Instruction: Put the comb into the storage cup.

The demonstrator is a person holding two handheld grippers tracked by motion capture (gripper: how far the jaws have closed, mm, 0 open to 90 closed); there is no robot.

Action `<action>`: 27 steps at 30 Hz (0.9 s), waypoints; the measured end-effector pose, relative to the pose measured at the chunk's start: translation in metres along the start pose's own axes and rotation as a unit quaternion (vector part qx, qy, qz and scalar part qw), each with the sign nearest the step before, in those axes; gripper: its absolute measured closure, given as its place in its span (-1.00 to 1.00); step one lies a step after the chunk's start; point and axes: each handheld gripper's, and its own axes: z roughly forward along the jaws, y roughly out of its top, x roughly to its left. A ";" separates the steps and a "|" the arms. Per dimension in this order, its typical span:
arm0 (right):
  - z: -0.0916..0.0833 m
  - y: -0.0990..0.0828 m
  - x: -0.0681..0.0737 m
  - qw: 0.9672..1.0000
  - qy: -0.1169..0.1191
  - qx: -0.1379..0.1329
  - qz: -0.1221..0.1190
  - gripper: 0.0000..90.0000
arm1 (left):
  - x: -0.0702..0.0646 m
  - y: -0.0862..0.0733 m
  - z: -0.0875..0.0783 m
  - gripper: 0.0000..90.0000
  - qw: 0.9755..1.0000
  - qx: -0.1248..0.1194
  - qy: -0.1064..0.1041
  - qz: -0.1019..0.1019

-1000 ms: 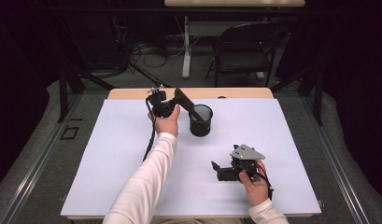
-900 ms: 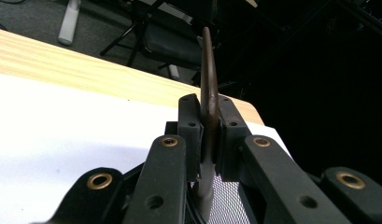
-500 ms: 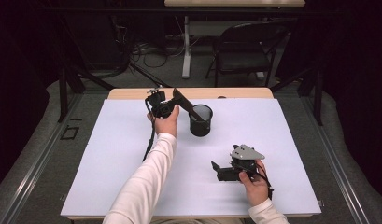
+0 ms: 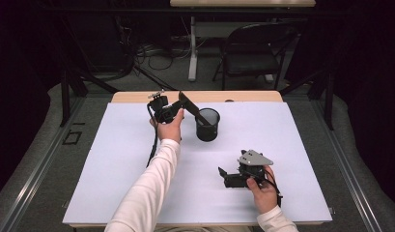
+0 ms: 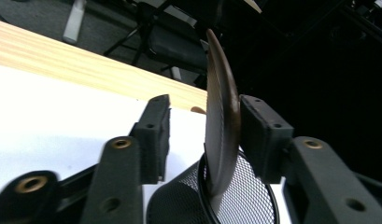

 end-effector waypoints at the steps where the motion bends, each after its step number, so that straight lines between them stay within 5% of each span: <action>1: 0.000 0.000 0.000 1.000 0.000 0.000 0.000 -1.00 | 0.000 0.000 0.000 0.13 1.000 0.000 -0.006 0.000; 14: 0.000 0.000 0.000 1.000 -0.002 0.000 0.000 -1.00 | 0.002 0.002 -0.006 -0.22 0.999 -0.001 -0.011 0.031; 20: 0.001 0.000 0.000 1.000 -0.002 0.002 -0.001 -1.00 | 0.004 0.004 -0.012 -0.21 0.999 -0.003 -0.029 0.040; 27: 0.000 0.000 0.000 1.000 -0.002 0.000 -0.002 -1.00 | 0.006 0.006 -0.020 -0.19 0.997 -0.006 -0.025 0.069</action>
